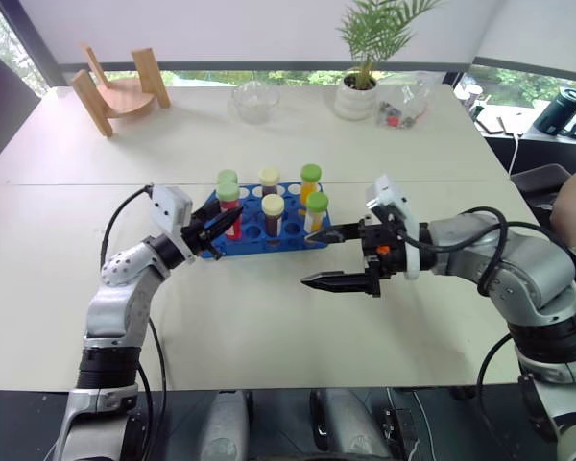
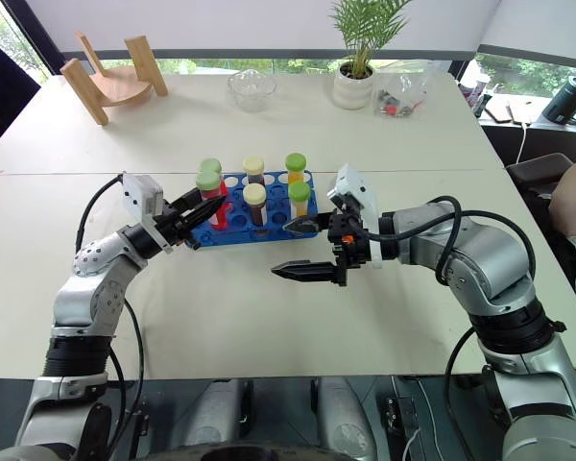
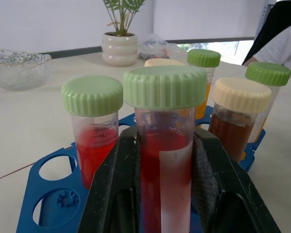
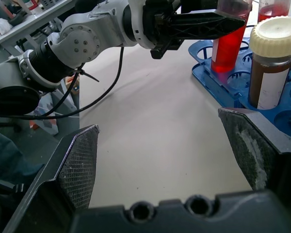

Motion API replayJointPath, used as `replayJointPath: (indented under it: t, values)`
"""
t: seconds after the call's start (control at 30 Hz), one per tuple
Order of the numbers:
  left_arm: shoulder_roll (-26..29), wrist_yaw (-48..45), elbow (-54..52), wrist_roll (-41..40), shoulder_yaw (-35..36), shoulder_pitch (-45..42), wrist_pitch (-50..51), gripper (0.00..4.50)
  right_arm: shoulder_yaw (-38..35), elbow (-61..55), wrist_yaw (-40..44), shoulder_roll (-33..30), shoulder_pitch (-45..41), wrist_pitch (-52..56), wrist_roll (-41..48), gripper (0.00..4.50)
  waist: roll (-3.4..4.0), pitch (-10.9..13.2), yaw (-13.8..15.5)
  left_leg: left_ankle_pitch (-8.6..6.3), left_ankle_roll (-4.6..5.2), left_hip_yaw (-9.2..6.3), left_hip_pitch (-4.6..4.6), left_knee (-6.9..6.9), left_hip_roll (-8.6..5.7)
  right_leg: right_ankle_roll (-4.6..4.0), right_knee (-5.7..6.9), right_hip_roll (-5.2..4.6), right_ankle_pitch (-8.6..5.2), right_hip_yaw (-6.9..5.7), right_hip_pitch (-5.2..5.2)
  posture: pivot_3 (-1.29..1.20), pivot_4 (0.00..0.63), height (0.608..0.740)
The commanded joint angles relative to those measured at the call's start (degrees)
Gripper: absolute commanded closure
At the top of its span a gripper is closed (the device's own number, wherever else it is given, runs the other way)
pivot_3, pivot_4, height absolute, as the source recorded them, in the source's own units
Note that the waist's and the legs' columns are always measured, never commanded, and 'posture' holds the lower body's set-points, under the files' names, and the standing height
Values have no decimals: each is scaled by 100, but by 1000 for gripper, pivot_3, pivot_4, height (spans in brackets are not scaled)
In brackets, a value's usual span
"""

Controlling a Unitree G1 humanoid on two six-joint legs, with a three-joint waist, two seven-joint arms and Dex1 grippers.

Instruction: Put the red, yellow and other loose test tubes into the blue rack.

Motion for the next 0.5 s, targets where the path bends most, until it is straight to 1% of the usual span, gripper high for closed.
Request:
replayJointPath:
  t: [0.03,0.17,0.2,0.33,0.4,0.47,0.5]
  values:
    - [101,-96,-220,-189,-1,57,114,2292,-192,-209,-19,45,8,-24,110,150,0,0,-2,0,0,-1,0,-1,0,0,0,0,0,0,0,0,150,740]
    - [292,31,-464,-233,117,139,344,341,-174,-208,-19,49,51,-32,119,150,0,0,-5,0,0,-1,0,-6,0,0,-2,0,0,0,-2,0,150,740]
    - [354,55,-524,-245,136,154,438,81,-171,-205,-18,45,64,-37,114,150,0,0,-6,0,0,-2,-1,-7,0,0,-2,1,0,-1,-3,0,150,740]
    - [1015,-74,-1106,-247,279,576,762,81,-192,-124,0,-113,242,-66,-18,150,1,1,-37,0,0,2,1,-15,1,-1,-5,0,-1,3,-5,0,150,740]
    - [1604,-416,-1661,-625,557,1193,1312,81,-258,-110,187,-452,571,-103,-107,150,1,1,-36,0,0,2,-1,-23,3,-2,-6,1,-2,3,-10,0,150,740]
    - [2195,-840,-2011,-790,816,1887,1626,81,-323,-72,313,-710,870,-144,-175,150,1,2,-41,-1,1,5,-4,-29,4,-6,-10,0,-4,3,-15,0,150,740]
    - [2375,-940,-2080,-815,880,2112,1674,81,-337,-51,330,-765,958,-175,-198,150,7,4,-32,-3,3,7,-4,-32,5,-11,-13,-1,-7,4,-17,0,150,740]
